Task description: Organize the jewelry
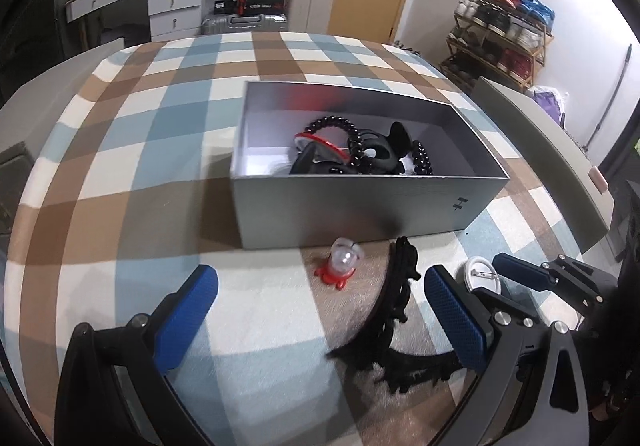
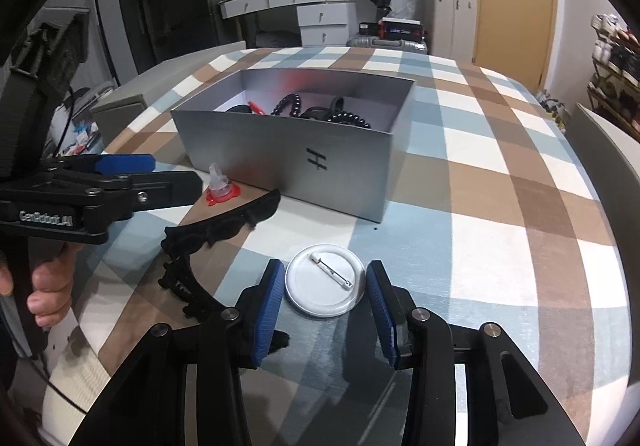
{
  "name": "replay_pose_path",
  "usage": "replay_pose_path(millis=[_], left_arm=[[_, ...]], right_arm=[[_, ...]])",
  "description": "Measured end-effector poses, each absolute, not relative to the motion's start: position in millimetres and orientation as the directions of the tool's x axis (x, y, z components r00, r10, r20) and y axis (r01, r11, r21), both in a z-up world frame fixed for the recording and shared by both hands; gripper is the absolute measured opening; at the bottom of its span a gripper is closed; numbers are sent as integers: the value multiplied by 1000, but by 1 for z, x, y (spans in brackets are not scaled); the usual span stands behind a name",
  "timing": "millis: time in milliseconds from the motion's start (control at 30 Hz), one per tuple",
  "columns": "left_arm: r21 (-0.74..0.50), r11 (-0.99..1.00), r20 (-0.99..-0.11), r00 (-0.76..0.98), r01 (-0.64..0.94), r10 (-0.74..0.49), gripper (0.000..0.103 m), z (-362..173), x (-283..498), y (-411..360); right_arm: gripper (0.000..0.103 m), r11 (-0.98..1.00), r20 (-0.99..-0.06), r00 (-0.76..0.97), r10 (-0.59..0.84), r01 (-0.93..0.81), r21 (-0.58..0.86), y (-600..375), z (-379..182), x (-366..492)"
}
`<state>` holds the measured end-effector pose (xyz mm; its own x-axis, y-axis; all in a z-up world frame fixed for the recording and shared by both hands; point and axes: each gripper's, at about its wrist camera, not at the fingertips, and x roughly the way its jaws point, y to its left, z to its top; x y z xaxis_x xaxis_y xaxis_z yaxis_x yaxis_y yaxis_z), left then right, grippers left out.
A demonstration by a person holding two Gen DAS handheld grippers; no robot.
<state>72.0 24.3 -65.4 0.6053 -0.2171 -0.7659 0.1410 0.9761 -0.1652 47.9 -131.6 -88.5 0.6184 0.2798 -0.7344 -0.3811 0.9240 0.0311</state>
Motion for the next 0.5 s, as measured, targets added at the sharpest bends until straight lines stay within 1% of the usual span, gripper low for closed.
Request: replay_pose_path(millis=[67, 133, 167, 233, 267, 367, 400, 433, 500], left_arm=[[-174, 974, -770, 596, 144, -226, 97, -67, 76, 24], [-183, 971, -774, 587, 153, -238, 86, -69, 78, 23], [-178, 972, -778, 582, 155, -236, 83, -70, 79, 22], [-173, 973, -786, 574, 153, -230, 74, -72, 81, 21], [-175, 973, -789, 569, 154, -232, 71, -73, 82, 21], [-187, 971, -795, 558, 152, -240, 50, -75, 83, 21], [-178, 972, -796, 559, 150, -232, 37, -76, 82, 21], [-179, 971, -797, 554, 159, -238, 20, -76, 81, 20], [-191, 967, -795, 552, 166, -252, 16, -76, 80, 20]], right_arm=[[41, 925, -733, 621, 278, -378, 31, -133, -87, 48], [41, 927, -733, 622, 276, -374, 32, -134, -86, 48], [41, 928, -734, 622, 272, -370, 31, -134, -86, 48], [41, 930, -731, 626, 272, -367, 31, -135, -84, 49], [41, 930, -728, 629, 273, -367, 31, -136, -84, 49], [41, 927, -722, 632, 280, -373, 33, -136, -82, 48], [41, 926, -719, 634, 285, -375, 36, -136, -82, 48], [41, 925, -717, 633, 291, -379, 40, -136, -82, 48], [41, 924, -720, 629, 292, -380, 43, -136, -83, 49]])
